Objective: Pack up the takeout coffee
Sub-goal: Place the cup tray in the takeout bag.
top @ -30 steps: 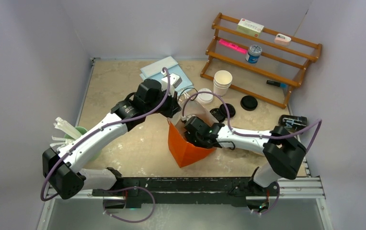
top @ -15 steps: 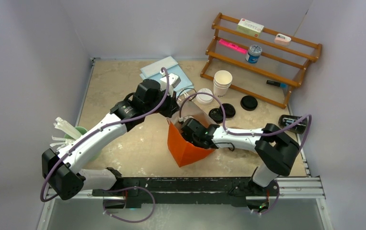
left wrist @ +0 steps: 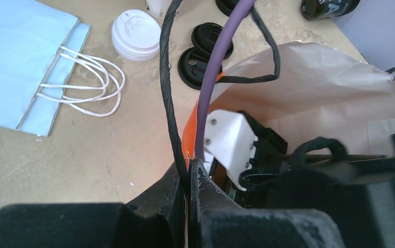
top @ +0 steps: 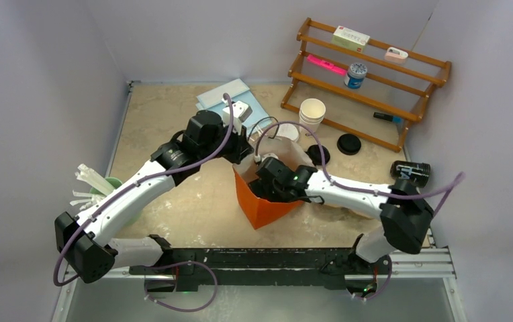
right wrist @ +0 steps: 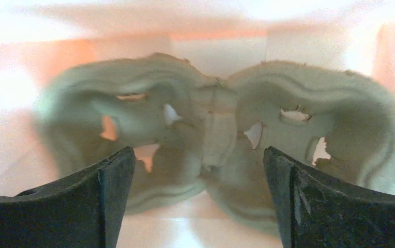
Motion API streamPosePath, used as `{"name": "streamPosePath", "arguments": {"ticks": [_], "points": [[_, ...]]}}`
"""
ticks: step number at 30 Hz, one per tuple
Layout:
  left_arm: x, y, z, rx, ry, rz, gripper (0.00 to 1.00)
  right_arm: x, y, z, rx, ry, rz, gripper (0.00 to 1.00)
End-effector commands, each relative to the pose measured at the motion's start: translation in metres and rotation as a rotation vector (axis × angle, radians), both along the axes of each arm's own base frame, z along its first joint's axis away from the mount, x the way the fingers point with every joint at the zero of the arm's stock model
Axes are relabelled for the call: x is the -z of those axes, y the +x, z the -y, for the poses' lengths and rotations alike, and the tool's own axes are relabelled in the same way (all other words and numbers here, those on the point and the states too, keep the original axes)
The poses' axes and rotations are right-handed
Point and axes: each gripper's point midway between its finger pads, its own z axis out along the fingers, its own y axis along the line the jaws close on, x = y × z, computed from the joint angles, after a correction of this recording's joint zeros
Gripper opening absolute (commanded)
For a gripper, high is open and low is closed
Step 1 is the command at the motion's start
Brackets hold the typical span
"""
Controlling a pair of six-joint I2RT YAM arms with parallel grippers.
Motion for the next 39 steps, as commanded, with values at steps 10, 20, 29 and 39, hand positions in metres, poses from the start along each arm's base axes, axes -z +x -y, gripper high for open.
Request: {"name": "streamPosePath", "arguments": {"ticks": [10, 20, 29, 39], "points": [[-0.037, -0.010, 0.000, 0.047, -0.068, 0.086, 0.00, -0.143, 0.041, -0.004, 0.055, 0.161, 0.294, 0.99], [-0.032, -0.009, -0.013, -0.014, -0.039, 0.082, 0.00, -0.233, 0.054, 0.015, 0.136, 0.309, 0.517, 0.94], [-0.035, -0.018, -0.009, 0.016, -0.076, 0.061, 0.00, -0.285, 0.061, 0.036, 0.215, 0.385, 0.665, 0.96], [-0.026, -0.008, -0.035, -0.142, -0.009, 0.031, 0.00, -0.313, 0.059, 0.029, 0.245, 0.612, 0.747, 0.95]]}}
